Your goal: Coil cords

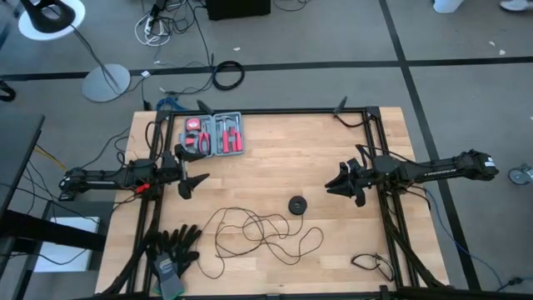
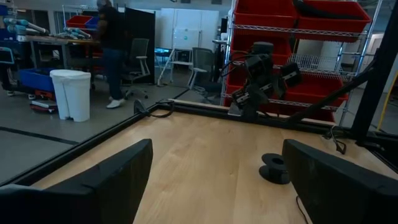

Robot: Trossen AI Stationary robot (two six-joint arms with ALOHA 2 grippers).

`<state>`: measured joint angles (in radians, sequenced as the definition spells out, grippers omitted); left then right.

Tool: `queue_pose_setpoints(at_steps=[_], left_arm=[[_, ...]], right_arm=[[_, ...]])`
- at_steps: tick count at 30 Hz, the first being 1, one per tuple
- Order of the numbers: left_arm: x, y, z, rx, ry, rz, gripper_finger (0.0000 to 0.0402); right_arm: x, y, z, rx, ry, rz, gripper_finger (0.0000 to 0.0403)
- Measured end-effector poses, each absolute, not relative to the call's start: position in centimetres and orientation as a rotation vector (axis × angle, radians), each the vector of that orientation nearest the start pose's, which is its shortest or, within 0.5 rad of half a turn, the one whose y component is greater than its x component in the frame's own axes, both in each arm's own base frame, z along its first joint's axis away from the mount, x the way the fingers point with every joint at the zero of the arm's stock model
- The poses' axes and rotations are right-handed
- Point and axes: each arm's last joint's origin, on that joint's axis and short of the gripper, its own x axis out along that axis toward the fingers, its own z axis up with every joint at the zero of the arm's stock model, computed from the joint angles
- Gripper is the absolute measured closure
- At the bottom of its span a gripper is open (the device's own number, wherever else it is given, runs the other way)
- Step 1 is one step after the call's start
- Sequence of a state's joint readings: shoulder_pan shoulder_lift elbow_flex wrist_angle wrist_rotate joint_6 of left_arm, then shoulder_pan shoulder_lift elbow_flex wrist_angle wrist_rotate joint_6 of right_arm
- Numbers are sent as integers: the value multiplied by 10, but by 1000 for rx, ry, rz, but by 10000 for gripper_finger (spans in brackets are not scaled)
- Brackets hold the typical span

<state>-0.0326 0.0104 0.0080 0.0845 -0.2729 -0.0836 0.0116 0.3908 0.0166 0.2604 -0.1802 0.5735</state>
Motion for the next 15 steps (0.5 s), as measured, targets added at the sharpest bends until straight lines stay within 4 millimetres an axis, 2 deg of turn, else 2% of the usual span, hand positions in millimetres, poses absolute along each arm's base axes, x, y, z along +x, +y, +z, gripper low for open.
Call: queue_pose_setpoints(at_steps=[7,15], left_arm=[[97,5,175,-99,-110,236,39],[94,5,190,-172,-268,222,39]], right_arm=[[121,7,159,580,165,154,284],[121,7,159,580,165,154,284]])
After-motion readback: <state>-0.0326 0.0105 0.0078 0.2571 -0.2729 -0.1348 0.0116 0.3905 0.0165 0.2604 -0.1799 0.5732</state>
